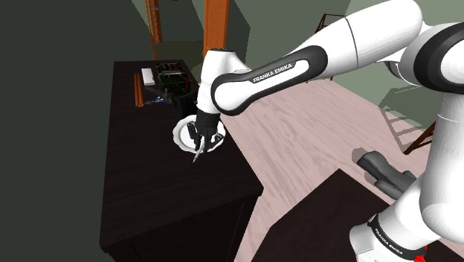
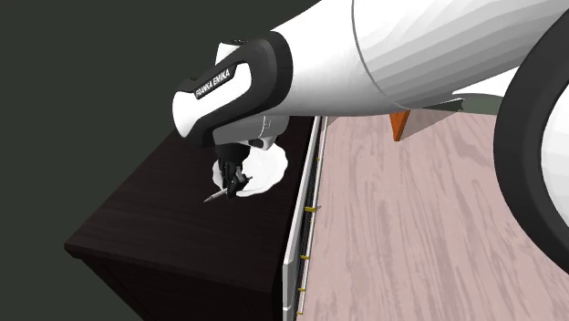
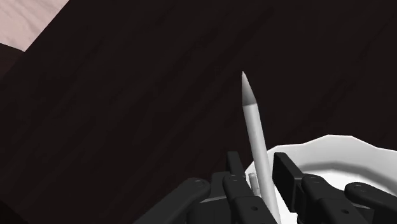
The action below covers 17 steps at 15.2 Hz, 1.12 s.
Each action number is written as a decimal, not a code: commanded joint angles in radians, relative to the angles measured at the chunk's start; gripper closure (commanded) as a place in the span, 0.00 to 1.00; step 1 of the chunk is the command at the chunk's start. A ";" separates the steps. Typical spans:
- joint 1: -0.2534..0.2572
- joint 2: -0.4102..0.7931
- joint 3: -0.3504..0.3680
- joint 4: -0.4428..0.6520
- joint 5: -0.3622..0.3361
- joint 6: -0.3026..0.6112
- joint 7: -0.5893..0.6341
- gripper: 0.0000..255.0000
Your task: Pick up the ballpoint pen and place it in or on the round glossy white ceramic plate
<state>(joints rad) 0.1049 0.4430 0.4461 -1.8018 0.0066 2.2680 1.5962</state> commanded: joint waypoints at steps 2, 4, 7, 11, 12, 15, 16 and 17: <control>0.002 0.012 -0.003 0.008 -0.004 -0.005 0.000 1.00; -0.001 -0.002 0.001 0.016 0.002 -0.027 0.000 1.00; -0.005 -0.022 0.005 0.030 0.009 -0.059 0.000 1.00; -0.009 -0.047 0.010 0.052 0.018 -0.104 0.000 1.00; -0.010 -0.052 0.012 0.058 0.020 -0.115 0.000 1.00; -0.013 -0.068 0.015 0.077 0.026 -0.150 0.002 1.00; -0.013 -0.073 0.016 0.084 0.027 -0.161 0.002 1.00; -0.014 -0.077 0.016 0.090 0.028 -0.170 0.002 1.00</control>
<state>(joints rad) 0.0907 0.3693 0.4618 -1.7208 0.0342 2.1102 1.5972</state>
